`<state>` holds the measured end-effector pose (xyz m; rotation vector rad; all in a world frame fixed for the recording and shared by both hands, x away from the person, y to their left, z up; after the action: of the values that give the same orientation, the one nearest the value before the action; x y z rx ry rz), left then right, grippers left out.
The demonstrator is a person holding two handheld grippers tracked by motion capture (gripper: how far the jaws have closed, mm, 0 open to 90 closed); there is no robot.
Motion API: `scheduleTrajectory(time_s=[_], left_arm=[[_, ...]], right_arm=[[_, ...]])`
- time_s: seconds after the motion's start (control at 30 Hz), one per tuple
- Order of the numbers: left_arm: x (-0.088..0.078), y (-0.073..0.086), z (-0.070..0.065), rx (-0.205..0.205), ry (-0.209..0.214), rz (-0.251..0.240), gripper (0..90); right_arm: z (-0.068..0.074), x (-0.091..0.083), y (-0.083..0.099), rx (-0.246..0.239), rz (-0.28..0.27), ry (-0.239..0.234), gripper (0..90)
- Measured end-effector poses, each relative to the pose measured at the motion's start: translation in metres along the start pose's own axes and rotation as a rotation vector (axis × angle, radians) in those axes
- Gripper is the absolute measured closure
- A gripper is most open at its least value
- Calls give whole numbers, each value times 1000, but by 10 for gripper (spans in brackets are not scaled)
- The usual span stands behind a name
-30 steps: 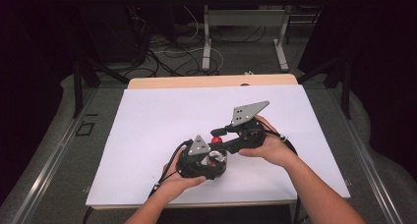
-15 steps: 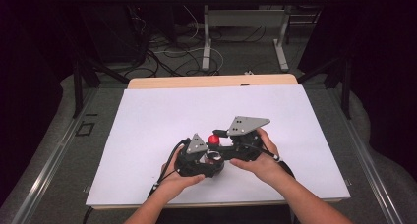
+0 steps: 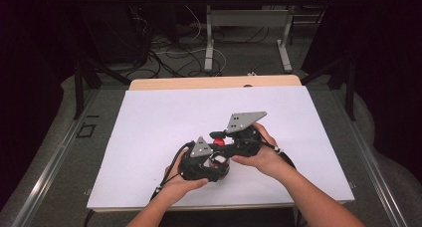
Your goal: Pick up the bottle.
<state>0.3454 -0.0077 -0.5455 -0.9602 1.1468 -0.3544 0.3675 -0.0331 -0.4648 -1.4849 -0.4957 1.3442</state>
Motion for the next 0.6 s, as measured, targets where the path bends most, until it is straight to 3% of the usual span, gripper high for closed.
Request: scheduleTrajectory(time_s=[0.23,0.37,0.6], left_arm=[[1,-1,-3,11,7,3,299],[2,-1,-1,20,-1,-2,299],[1,0,-1,15,-1,5,299]], right_arm=[[-2,-5,3,-61,68,-144,613],[-3,-5,3,-73,75,-160,613],[-3,-4,2,-69,65,-139,611]])
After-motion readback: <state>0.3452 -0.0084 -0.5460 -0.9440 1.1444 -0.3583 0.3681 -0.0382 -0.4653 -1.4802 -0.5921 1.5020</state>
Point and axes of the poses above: each handheld gripper's, and its own axes: x roughly forward along the jaws, y roughly out of its underside, z roughly to its left, the point moved 10 cm from there along x, roughly forward along the jaws, and after that the axes turned 11 degrees about x, right-handed, at the moved point
